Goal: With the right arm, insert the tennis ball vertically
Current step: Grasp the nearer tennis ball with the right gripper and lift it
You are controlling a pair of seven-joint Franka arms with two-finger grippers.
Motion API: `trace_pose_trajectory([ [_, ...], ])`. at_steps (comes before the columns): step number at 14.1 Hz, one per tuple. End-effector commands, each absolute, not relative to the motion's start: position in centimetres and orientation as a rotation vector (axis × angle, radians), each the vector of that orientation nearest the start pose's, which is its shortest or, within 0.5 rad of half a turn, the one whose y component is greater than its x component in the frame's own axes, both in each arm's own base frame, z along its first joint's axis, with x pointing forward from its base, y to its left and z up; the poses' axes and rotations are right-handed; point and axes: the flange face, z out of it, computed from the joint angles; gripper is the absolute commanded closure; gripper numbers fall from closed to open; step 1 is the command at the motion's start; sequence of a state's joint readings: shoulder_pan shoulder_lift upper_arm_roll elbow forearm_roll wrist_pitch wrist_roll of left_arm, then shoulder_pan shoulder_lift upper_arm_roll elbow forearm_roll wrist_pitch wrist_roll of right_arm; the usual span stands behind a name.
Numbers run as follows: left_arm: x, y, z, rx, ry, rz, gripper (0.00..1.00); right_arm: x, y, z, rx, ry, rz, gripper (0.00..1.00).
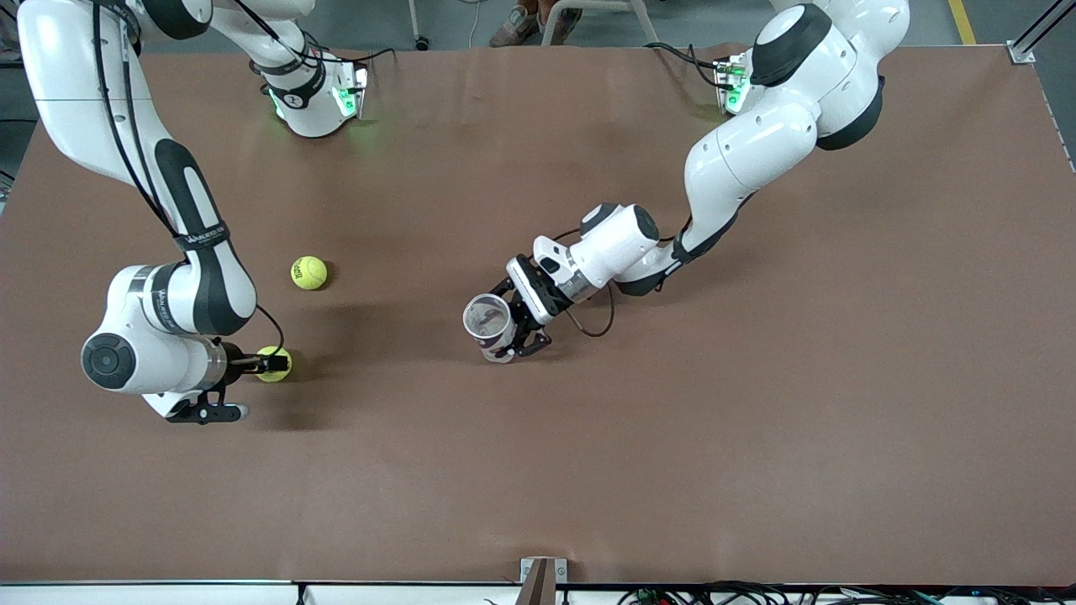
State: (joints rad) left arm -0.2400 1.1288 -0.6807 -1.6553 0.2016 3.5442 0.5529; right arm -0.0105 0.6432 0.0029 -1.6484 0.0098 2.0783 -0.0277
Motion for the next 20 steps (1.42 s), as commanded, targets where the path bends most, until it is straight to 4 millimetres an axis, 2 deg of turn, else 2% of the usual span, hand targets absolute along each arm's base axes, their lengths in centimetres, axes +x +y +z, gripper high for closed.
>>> trace_pose_trajectory([
  [1,50.6,-50.1,17.2,1.991,-1.174,1.165,0.26,65.8,-0.4,20.4,-3.099,-0.001,0.360,0.00],
  [6,50.4,-50.1,17.0,1.990,-1.179,1.161,0.26,65.5,0.0,19.6,-3.096,-0.005,0.391,0.00],
  [7,50.5,-50.0,17.0,1.991,-1.178,1.161,0.26,65.5,0.0,19.5,-3.096,-0.005,0.391,0.06],
  [8,50.6,-50.0,17.0,1.992,-1.178,1.163,0.25,65.5,0.1,19.6,-3.096,-0.008,0.391,0.26],
  [9,50.6,-50.0,17.1,1.992,-1.177,1.165,0.25,65.6,0.0,19.4,-3.096,-0.005,0.391,0.40],
  [15,50.5,-50.0,17.1,1.992,-1.179,1.163,0.24,65.5,-0.1,19.6,-3.093,-0.020,0.398,0.78],
  [17,50.5,-50.1,17.1,1.990,-1.180,1.165,0.23,65.9,0.2,20.9,-3.096,-0.032,0.377,0.89],
  [19,50.5,-50.1,17.1,1.992,-1.177,1.161,0.22,66.9,1.3,24.5,-3.103,-0.046,0.337,0.95],
  [20,50.5,-50.1,17.1,1.993,-1.174,1.162,0.22,67.6,2.4,26.9,-3.107,-0.068,0.309,0.96],
])
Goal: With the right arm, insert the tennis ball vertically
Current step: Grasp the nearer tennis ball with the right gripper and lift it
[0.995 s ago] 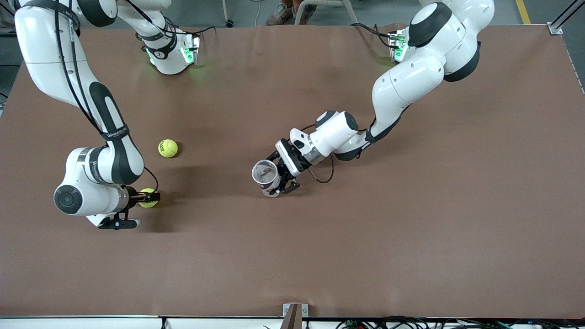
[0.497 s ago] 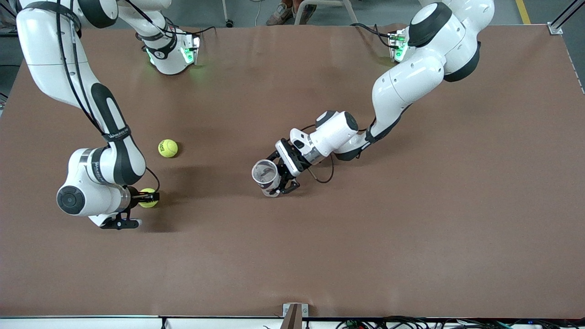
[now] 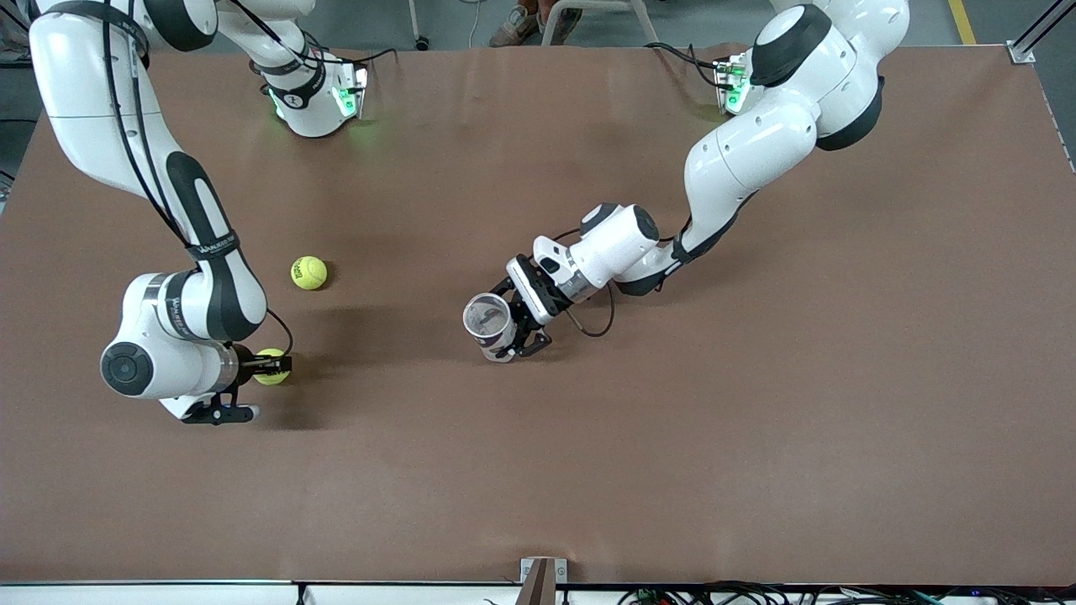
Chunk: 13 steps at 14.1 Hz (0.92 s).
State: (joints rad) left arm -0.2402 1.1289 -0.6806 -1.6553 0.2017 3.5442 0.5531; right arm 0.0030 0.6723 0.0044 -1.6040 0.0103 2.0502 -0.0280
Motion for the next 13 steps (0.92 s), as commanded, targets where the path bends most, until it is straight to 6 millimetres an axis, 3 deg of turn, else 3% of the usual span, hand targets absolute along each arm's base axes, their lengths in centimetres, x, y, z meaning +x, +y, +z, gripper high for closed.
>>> trace_pose_trajectory([
  [1,50.6,-50.1,17.2,1.992,-1.174,1.164,0.22,68.3,3.9,29.0,-3.106,-0.100,0.290,0.96],
  [3,50.6,-50.0,17.1,1.993,-1.173,1.163,0.22,68.8,7.2,32.6,-3.072,-0.112,0.326,0.96],
  [5,50.6,-50.0,17.1,1.993,-1.173,1.163,0.22,69.4,12.0,37.4,-2.984,-0.114,0.273,0.96],
  [8,50.7,-50.0,17.1,1.994,-1.172,1.166,0.22,68.0,19.2,40.3,-2.816,0.020,0.290,0.96],
  [10,50.7,-50.1,17.3,1.993,-1.172,1.169,0.22,66.8,24.2,41.1,-2.669,0.153,0.349,0.96],
  [12,50.8,-50.0,17.2,1.993,-1.174,1.170,0.22,65.3,29.2,41.6,-2.639,0.174,0.355,0.96],
  [13,50.7,-50.1,17.3,1.992,-1.173,1.169,0.22,64.9,30.5,41.8,-2.633,0.208,0.352,0.96],
])
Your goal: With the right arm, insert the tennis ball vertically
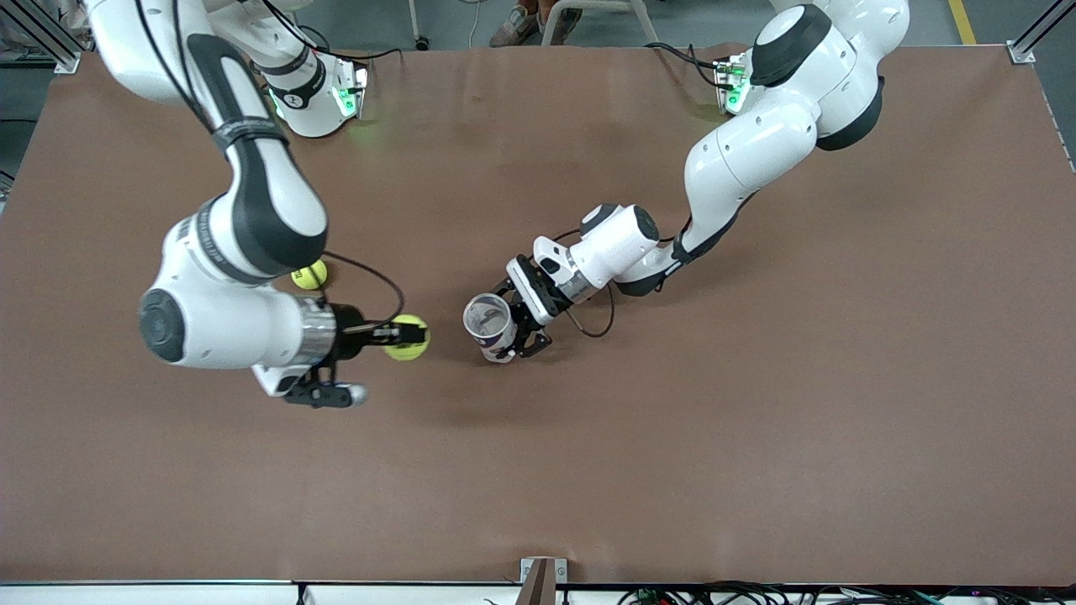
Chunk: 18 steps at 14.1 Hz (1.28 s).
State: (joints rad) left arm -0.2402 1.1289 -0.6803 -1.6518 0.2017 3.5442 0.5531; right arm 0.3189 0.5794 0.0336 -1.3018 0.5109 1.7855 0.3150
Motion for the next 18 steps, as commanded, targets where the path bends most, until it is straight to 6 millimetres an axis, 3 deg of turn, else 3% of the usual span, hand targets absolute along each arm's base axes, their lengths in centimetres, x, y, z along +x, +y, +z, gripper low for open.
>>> trace_pose_trajectory([
  [1,50.7,-50.1,17.4,1.991,-1.174,1.171,0.22,64.4,32.2,42.0,-2.618,0.209,0.347,0.96],
  [3,50.7,-50.1,17.4,1.991,-1.174,1.171,0.22,63.4,34.3,42.0,-2.607,0.180,0.352,0.96],
  [11,50.4,-50.7,17.5,1.985,-1.172,1.171,0.22,62.2,34.5,39.3,-2.626,0.182,0.449,0.95],
  [16,50.4,-50.6,17.2,1.987,-1.181,1.171,0.22,61.5,35.3,38.9,-2.634,0.154,0.485,0.94],
  [17,50.4,-50.6,17.2,1.987,-1.181,1.171,0.22,61.6,35.3,38.9,-2.634,0.156,0.483,0.92],
  [18,50.4,-50.6,17.2,1.987,-1.181,1.171,0.22,61.5,35.4,38.9,-2.634,0.159,0.480,0.68],
])
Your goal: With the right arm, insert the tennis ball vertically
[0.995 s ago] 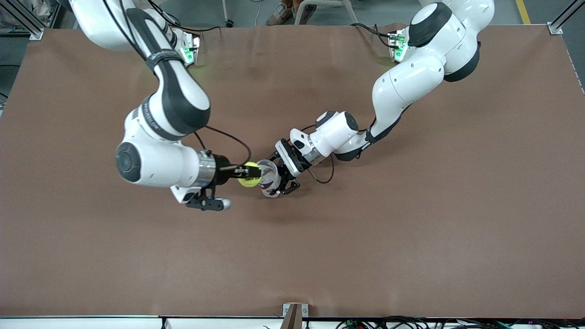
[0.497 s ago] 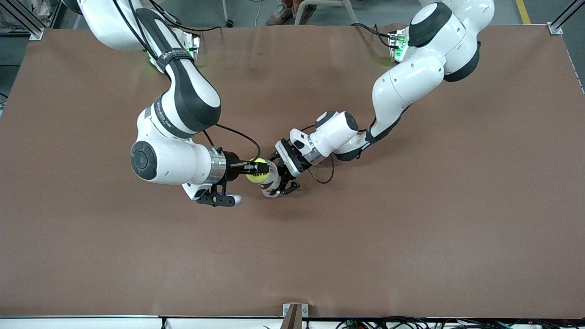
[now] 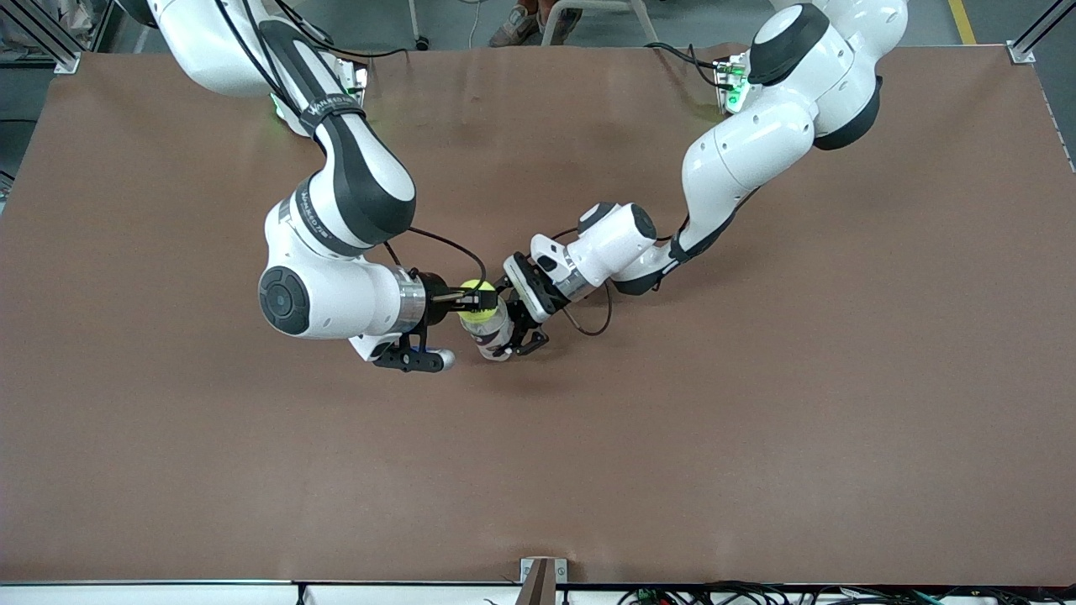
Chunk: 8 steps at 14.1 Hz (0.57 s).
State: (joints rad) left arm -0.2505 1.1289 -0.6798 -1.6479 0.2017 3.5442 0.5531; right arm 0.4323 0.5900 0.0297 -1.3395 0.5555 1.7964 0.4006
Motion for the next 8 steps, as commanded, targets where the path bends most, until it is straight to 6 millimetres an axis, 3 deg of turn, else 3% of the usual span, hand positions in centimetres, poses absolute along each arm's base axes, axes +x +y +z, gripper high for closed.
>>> trace_pose_trajectory([
  [1,50.4,-50.7,17.2,1.985,-1.182,1.170,0.22,61.6,35.3,38.8,-2.636,0.165,0.480,0.06],
  [2,50.2,-50.8,17.3,1.982,-1.186,1.169,0.22,61.8,35.1,38.8,-2.635,0.171,0.481,0.00],
  [6,50.1,-50.9,17.3,1.980,-1.188,1.168,0.22,61.9,34.7,39.1,-2.638,0.173,0.479,0.00],
  [8,50.0,-51.0,17.2,1.981,-1.188,1.165,0.22,62.5,33.2,39.6,-2.644,0.186,0.471,0.00],
])
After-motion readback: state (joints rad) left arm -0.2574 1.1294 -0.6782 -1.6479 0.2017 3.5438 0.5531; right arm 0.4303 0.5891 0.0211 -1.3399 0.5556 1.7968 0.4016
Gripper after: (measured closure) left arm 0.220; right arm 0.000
